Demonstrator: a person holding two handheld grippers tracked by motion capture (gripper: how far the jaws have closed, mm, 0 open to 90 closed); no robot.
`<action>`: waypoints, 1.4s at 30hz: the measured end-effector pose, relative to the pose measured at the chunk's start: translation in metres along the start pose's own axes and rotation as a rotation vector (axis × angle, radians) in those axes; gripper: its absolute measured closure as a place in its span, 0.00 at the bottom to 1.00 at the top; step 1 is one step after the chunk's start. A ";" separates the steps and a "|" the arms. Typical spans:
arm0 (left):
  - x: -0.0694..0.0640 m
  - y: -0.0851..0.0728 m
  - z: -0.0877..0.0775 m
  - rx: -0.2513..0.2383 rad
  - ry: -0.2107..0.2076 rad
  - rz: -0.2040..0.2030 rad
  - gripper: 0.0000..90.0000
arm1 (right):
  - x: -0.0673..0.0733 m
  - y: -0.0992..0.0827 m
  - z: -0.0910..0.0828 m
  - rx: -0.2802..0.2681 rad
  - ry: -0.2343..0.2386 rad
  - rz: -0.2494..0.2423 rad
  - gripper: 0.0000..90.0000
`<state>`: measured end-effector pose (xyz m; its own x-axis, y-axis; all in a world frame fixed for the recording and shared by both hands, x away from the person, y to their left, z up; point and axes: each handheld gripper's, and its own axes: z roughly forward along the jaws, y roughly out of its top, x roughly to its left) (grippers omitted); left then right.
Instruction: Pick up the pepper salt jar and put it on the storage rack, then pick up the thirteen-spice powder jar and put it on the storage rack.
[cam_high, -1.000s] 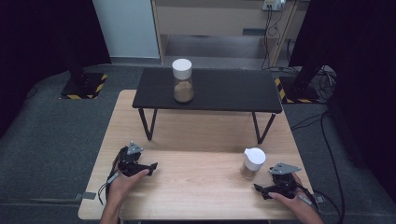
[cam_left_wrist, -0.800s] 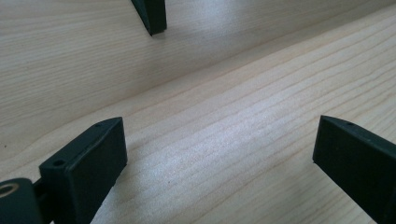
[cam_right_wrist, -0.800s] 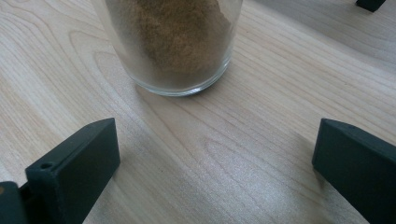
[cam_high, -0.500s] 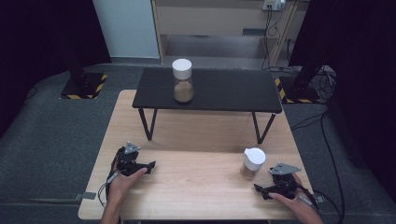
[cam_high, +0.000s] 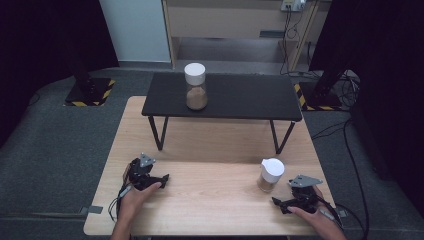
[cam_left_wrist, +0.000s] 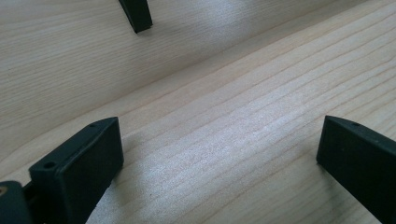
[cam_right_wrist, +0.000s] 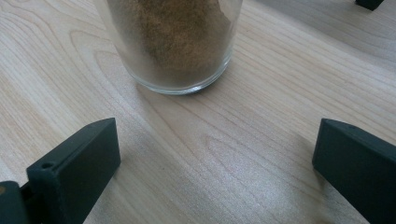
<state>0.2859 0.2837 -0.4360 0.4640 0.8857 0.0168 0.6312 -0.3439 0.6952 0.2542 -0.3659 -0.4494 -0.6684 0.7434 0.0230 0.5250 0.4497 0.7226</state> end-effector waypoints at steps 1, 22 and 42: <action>0.000 0.000 0.000 0.000 0.000 0.000 0.00 | 0.000 0.000 0.000 0.000 0.000 0.000 0.02; -0.001 0.000 0.000 0.000 0.005 -0.005 0.00 | -0.001 0.000 0.000 0.001 0.003 0.002 0.02; -0.001 0.000 0.000 0.000 0.003 -0.003 0.00 | -0.002 0.003 -0.010 -0.017 0.034 -0.018 0.06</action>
<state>0.2854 0.2832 -0.4359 0.4605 0.8875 0.0170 0.6327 -0.3415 0.6951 0.2522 -0.3708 -0.4404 -0.6957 0.7176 0.0329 0.5034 0.4543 0.7349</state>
